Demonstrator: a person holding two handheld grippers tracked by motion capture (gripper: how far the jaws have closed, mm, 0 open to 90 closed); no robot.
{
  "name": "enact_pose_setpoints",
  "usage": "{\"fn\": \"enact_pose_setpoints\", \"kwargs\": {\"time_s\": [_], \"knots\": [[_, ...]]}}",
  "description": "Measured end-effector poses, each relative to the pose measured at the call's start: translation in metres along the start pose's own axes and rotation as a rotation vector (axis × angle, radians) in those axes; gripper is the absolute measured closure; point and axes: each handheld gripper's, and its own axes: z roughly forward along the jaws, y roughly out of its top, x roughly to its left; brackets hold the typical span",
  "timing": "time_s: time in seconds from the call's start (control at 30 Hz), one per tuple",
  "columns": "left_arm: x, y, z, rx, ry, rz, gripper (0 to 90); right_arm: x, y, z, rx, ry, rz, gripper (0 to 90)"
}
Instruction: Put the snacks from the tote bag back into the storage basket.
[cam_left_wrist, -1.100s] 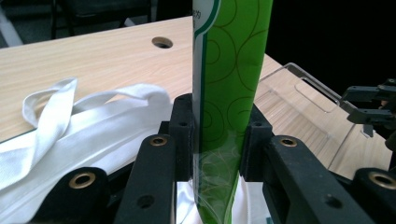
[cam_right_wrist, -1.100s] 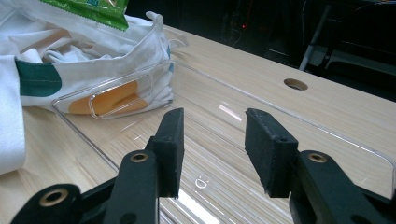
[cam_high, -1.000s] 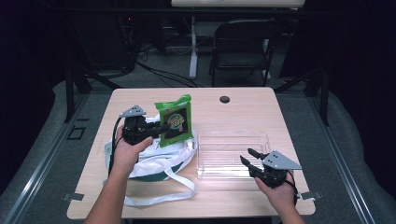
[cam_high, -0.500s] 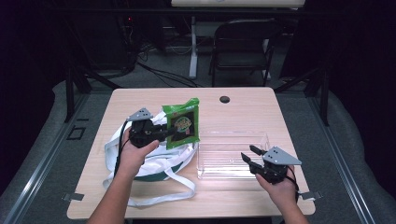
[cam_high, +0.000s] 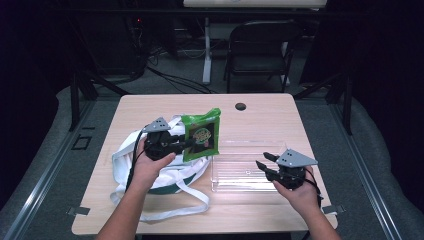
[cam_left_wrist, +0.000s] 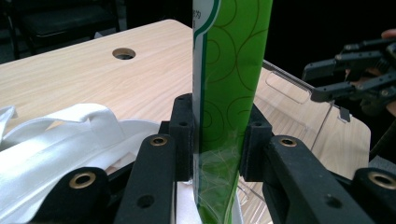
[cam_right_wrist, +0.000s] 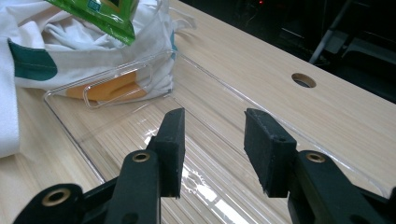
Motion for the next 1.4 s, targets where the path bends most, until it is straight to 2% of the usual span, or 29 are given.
{"fn": "enact_pose_setpoints", "kwargs": {"time_s": [0.1,0.3,0.53,0.83,1.2,1.4], "knots": [[-0.001,0.000,0.003,0.010,-0.005,0.004,72.0,-0.004,0.009,0.001,0.011,0.030,-0.012,58.5],[-0.005,-0.001,0.007,0.015,-0.014,0.020,72.1,-0.009,0.018,0.000,0.035,0.051,-0.028,58.5],[-0.007,-0.001,0.009,0.012,-0.020,0.020,72.1,-0.015,0.028,0.000,0.059,0.088,-0.051,58.5],[-0.008,-0.001,0.008,0.013,-0.022,0.023,72.1,-0.018,0.041,0.003,0.096,0.105,-0.096,58.4],[-0.007,-0.003,0.008,0.012,-0.019,0.021,72.1,-0.019,0.058,0.014,0.152,0.174,-0.137,58.4],[-0.007,-0.002,0.007,0.010,-0.021,0.024,72.1,-0.023,0.067,0.017,0.179,0.215,-0.143,58.5]]}}
